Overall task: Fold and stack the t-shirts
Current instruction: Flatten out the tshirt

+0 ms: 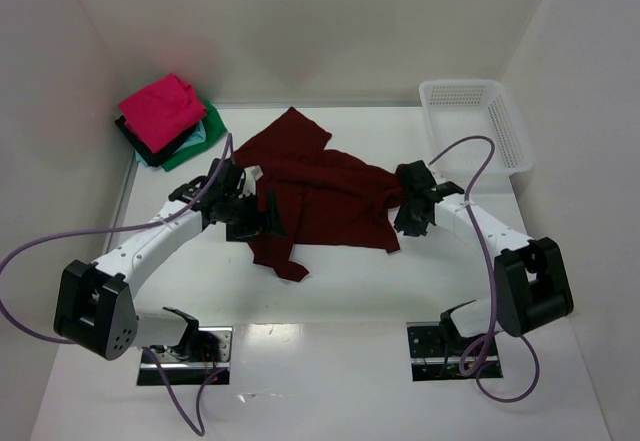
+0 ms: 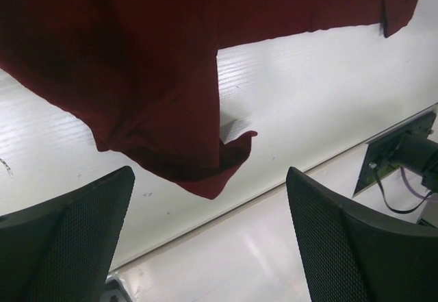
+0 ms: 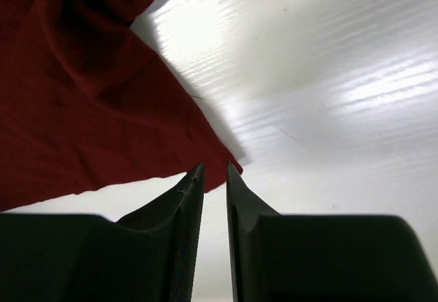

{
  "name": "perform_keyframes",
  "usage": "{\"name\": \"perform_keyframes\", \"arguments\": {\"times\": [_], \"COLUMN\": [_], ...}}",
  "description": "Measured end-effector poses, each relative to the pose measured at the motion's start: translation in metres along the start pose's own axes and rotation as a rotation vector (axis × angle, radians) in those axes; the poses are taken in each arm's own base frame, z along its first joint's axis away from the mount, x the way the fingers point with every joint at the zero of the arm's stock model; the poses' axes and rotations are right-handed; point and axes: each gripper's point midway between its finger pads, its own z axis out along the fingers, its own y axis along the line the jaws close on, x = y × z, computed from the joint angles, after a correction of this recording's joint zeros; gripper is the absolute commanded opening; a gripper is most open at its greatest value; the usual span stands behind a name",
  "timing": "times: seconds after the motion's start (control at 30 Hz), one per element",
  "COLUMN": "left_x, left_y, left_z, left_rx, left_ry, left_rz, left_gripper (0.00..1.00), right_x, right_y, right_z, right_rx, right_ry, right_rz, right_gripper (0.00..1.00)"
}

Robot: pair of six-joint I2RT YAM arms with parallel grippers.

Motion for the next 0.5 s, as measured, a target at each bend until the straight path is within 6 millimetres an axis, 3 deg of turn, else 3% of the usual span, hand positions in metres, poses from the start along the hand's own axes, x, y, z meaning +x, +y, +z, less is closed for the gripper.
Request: {"name": "perform_keyframes", "arguments": {"times": [0.23,0.5], "left_x": [0.004,0.002], "left_y": [0.005,0.009], "left_z": [0.009,0.018], "left_rx": [-0.007,-0.016], "left_ry": [0.04,0.072], "left_rz": [0.024,0.044], "left_gripper": [0.99,0.99], "right_x": [-0.009,0.023], "right_y": [-0.001,0.026], "right_z": [-0.016,-0.017], "right_rx": [-0.047,-0.092], "right_ry": [-0.018,0.041], "right_rz": [0.051,-0.07], "right_gripper": [0.33,0.39]}}
